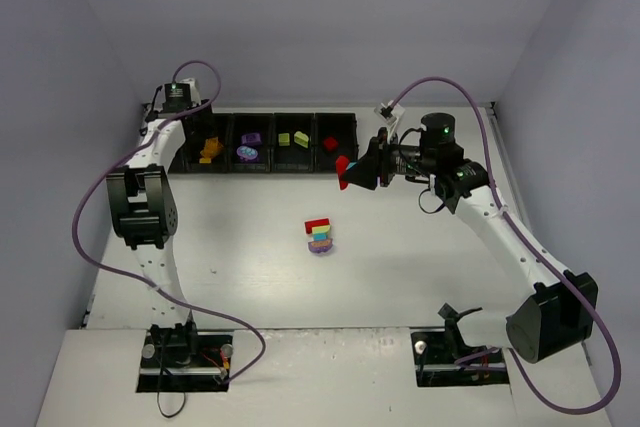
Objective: Sort the legos into containers by color
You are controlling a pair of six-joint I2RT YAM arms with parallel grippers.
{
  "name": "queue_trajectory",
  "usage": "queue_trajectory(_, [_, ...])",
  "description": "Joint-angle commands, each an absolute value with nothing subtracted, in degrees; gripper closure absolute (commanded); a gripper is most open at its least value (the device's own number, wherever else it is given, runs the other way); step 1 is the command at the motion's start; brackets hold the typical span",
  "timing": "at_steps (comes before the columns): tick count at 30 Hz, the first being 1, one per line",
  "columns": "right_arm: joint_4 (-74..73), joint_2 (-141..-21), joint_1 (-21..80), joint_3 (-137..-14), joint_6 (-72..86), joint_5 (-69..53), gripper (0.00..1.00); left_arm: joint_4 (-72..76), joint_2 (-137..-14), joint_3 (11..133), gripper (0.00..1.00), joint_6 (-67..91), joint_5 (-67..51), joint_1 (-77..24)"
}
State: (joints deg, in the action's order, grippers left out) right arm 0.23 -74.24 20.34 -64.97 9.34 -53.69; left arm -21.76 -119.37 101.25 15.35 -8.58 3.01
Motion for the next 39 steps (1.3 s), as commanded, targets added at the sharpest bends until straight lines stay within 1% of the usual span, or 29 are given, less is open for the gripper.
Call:
queue_trajectory(1, [4.39,-72.33,20.65,-64.95,10.02,-53.61,1.0,-20.83,-117.16,106.78,0.45,16.09,-7.73,3.52])
queue_trajectory(4, [4.39,-73.12,20.74,-65.21,9.58,-54.23,1.0,-20.39,-116.11,106.96,0.36,14.51,-11.68,3.52])
queue_trajectory(5, [4.39,-73.39,20.74,-65.39,9.58,-54.66,1.0,-20.22,-115.49,106.53,0.35,14.15,-12.82,3.43])
queue_trajectory(11, [4.48,-75.93,21.53,-67.32,8.26,-57.92,1.0,-17.5,-105.13,97.75,0.34,12.83,-27.58,2.82])
queue_trajectory(12, [4.48,-76.29,21.71,-67.59,8.26,-58.27,1.0,-15.84,-103.29,94.34,0.32,13.27,-31.34,2.46])
queue_trajectory(13, [4.48,-76.64,21.8,-68.11,7.91,-58.97,1.0,-14.78,-100.05,92.65,0.21,13.53,-33.38,2.03])
queue_trajectory(15, [4.48,-77.78,22.06,-68.81,7.65,-59.76,1.0,-12.93,-96.96,89.58,0.21,14.06,-37.42,0.62])
queue_trajectory(16, [4.48,-78.22,22.15,-69.17,7.65,-60.11,1.0,-12.66,-94.33,87.3,0.21,13.98,-41.53,-1.3])
queue_trajectory(18, [4.48,-79.19,22.32,-70.31,7.3,-62.31,1.0,-11.79,-91.68,85.26,0.21,14.06,-44.98,-4.56])
queue_trajectory(19, [4.48,-79.45,22.5,-70.66,7.21,-62.66,1.0,-11.69,-89.41,83.86,0.21,13.8,-48.92,-5.79])
queue_trajectory(24, [4.39,-80.59,22.85,-72.07,6.59,-66.18,1.0,-12.48,-83.69,81.57,0.21,13.45,-57.03,-13.87])
queue_trajectory(26, [4.39,-80.77,23.11,-72.16,6.42,-68.01,1.0,-11.0,-82.01,79.72,0.21,13.45,-60.18,-15.2])
queue_trajectory(29, [4.31,-80.77,23.29,-72.07,6.42,-69.69,1.0,-7.75,-79.19,76.65,0.21,14.06,-63.44,-16.87])
queue_trajectory(32, [4.31,-80.86,23.64,-72.07,6.33,-70.84,1.0,-7.65,-78.31,75.94,0.21,14.15,-66.08,-18.36])
queue_trajectory(39, [4.22,-80.51,24.34,-71.89,6.07,-71.46,1.0,-7.03,-77.96,76.11,0.21,15.21,-67.76,-21.97])
